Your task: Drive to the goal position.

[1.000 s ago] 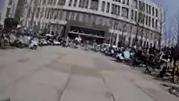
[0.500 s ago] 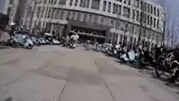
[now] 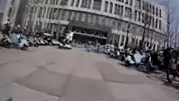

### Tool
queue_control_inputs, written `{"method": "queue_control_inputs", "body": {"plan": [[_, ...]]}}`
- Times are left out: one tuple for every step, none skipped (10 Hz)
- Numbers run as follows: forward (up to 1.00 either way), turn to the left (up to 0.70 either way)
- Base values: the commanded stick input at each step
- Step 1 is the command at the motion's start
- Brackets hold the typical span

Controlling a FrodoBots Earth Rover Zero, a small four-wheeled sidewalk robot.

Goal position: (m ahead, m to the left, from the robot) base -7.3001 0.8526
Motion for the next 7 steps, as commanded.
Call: {"method": "queue_control_inputs", "body": {"plan": [[1.0,0.0],[1.0,0.0],[1.0,0.0],[1.0,0.0],[1.0,0.0],[1.0,0.0],[1.0,0.0]]}}
